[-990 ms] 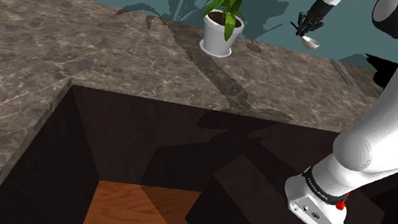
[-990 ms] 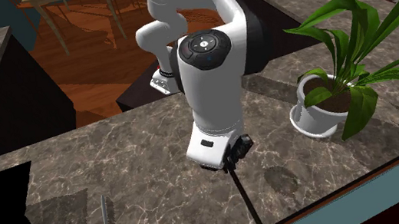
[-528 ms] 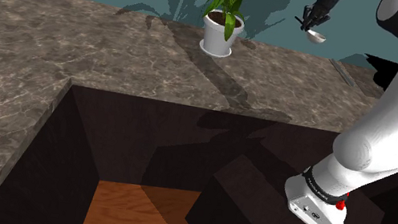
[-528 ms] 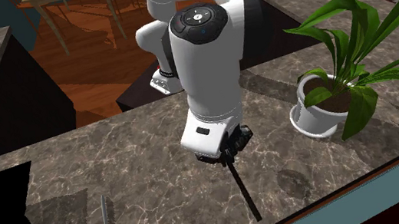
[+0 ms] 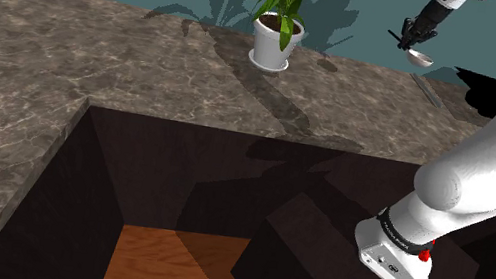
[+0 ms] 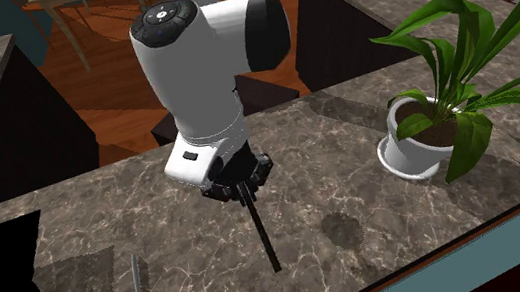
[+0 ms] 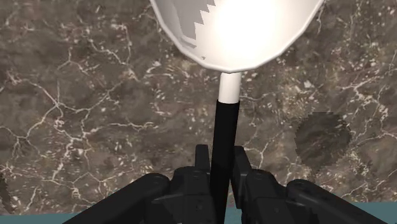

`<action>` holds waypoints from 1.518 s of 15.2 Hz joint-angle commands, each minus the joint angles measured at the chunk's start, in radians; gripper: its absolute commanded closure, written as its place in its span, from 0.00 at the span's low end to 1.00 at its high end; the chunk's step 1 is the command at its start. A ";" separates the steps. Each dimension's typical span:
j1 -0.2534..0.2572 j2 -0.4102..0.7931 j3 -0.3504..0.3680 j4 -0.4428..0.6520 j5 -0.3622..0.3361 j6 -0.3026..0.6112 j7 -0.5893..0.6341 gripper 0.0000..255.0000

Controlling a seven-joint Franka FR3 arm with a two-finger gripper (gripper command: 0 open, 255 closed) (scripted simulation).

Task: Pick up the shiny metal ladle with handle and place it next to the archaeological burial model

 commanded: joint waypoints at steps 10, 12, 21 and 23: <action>-0.100 -0.180 -0.100 -0.203 -0.066 0.017 -0.194 1.00; -0.120 -0.200 -0.121 -0.222 -0.075 0.014 -0.232 1.00; -0.217 -0.239 -0.229 -0.248 -0.096 -0.016 -0.428 1.00; -0.240 -0.234 -0.255 -0.241 -0.093 -0.026 -0.477 1.00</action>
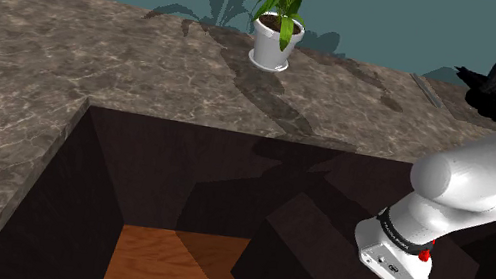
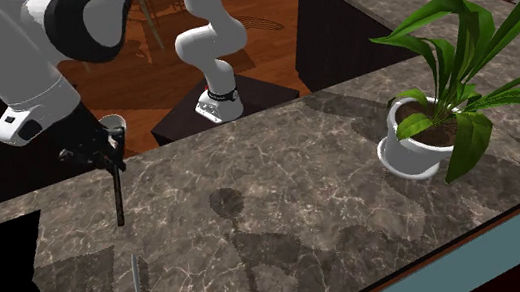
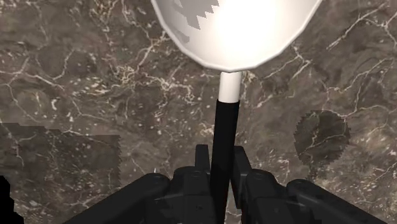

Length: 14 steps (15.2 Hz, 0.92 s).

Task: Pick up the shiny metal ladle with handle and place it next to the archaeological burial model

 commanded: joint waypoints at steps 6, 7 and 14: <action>-0.081 0.040 -0.095 0.047 0.026 -0.042 -0.182 1.00; -0.081 0.042 -0.095 0.035 0.028 -0.029 -0.184 1.00; -0.083 0.066 -0.097 -0.039 0.051 0.059 -0.210 1.00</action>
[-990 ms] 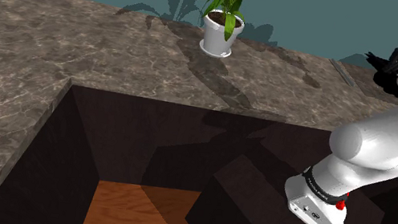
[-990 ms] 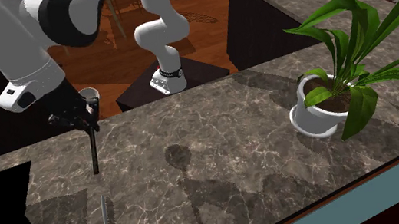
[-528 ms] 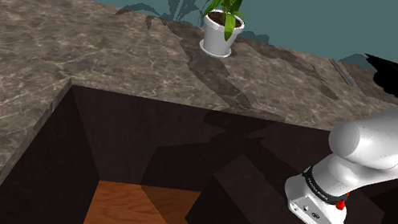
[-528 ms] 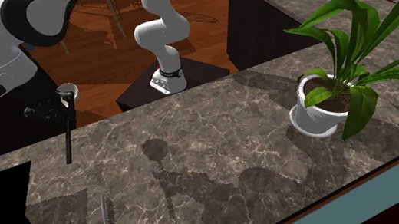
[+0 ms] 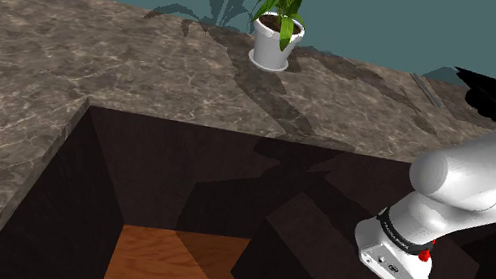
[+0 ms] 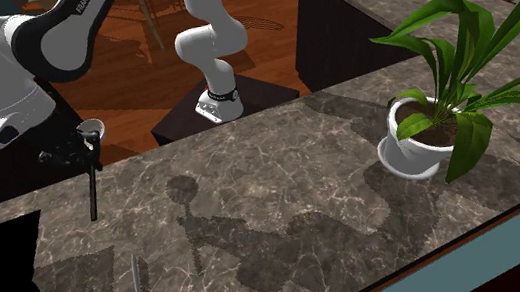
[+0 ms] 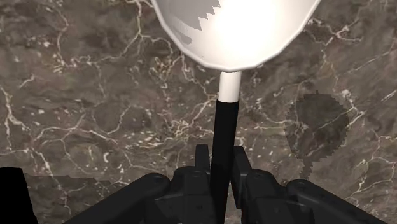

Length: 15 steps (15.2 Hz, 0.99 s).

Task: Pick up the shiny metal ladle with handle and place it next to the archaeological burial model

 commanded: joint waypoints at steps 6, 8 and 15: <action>-0.003 0.030 -0.001 -0.068 0.031 0.085 -0.031 1.00; -0.005 0.043 -0.001 -0.084 0.043 0.109 -0.043 1.00; -0.013 0.095 0.004 -0.133 0.098 0.189 -0.089 1.00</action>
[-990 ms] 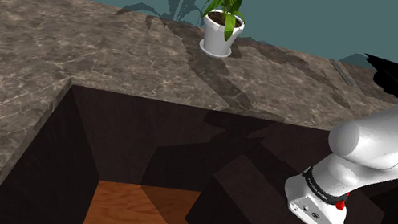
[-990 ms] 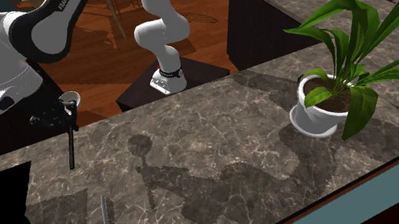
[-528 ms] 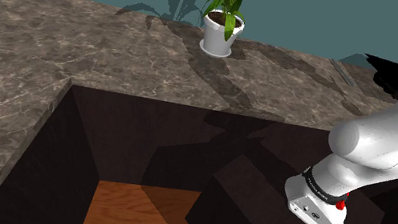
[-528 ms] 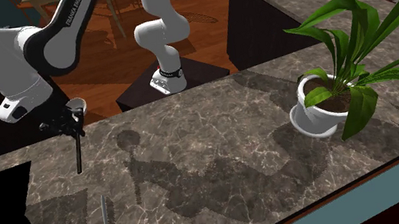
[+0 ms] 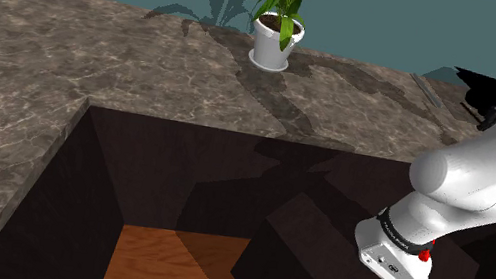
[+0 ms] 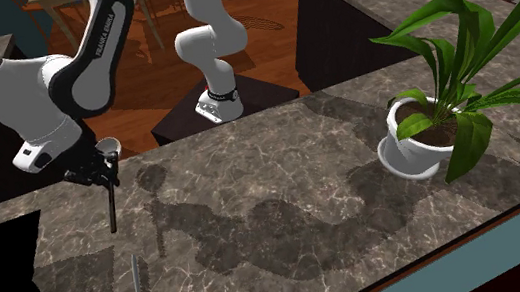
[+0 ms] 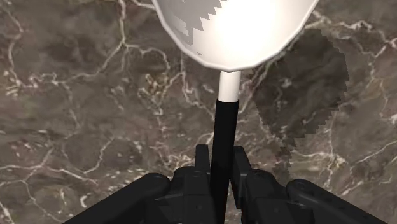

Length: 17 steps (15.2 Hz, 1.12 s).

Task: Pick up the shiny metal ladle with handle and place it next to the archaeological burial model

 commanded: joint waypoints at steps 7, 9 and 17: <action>-0.018 0.074 0.015 -0.041 0.079 0.083 -0.065 1.00; -0.021 0.086 0.019 -0.046 0.092 0.095 -0.076 1.00; -0.021 0.086 0.019 -0.046 0.092 0.095 -0.076 0.00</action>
